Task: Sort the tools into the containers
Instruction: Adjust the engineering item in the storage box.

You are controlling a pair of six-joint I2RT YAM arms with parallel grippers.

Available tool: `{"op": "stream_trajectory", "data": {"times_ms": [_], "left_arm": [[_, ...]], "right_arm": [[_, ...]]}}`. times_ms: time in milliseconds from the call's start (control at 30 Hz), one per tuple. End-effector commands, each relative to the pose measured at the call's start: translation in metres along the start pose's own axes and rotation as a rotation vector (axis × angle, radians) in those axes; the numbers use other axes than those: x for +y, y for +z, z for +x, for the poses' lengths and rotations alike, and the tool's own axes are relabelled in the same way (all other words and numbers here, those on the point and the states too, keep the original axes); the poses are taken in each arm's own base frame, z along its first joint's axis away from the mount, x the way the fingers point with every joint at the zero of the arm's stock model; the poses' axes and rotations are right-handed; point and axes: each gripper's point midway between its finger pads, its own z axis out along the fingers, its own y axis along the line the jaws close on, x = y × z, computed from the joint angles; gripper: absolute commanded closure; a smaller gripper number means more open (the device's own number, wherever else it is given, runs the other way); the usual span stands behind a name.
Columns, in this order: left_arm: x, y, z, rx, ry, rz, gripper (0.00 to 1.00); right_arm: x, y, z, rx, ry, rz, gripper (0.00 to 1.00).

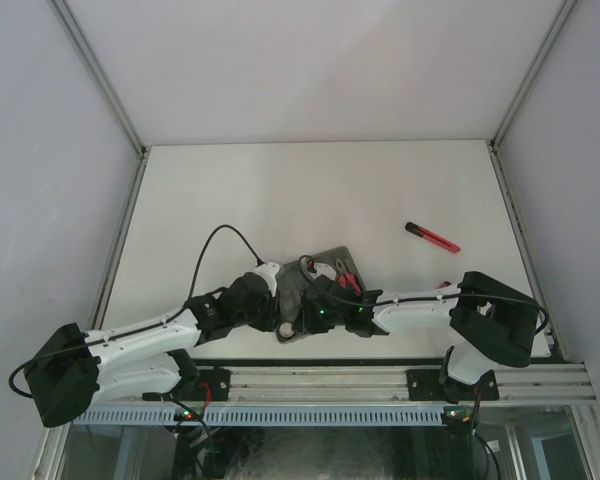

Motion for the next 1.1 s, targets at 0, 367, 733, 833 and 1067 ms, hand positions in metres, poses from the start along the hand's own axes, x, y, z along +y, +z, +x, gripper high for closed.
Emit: {"op": "stream_trajectory", "data": {"times_ms": [0, 367, 733, 833, 1067], "left_arm": [[0.000, 0.000, 0.003, 0.003, 0.014, 0.017, 0.79], [-0.001, 0.005, 0.008, 0.036, 0.018, 0.019, 0.84], [-0.001, 0.008, 0.014, 0.063, 0.019, 0.021, 0.86], [-0.002, 0.007, 0.014, 0.065, 0.020, 0.028, 0.87], [-0.002, 0.007, 0.016, 0.071, 0.019, 0.029, 0.89]], "right_arm": [[0.030, -0.006, -0.017, -0.057, -0.020, -0.087, 0.82], [0.021, 0.001, -0.011, -0.025, -0.026, -0.044, 0.82], [0.016, 0.004, -0.008, -0.003, -0.031, -0.017, 0.82], [0.014, 0.002, -0.008, -0.006, -0.035, -0.002, 0.83], [0.003, 0.002, -0.002, 0.016, -0.050, 0.037, 0.85]]}}
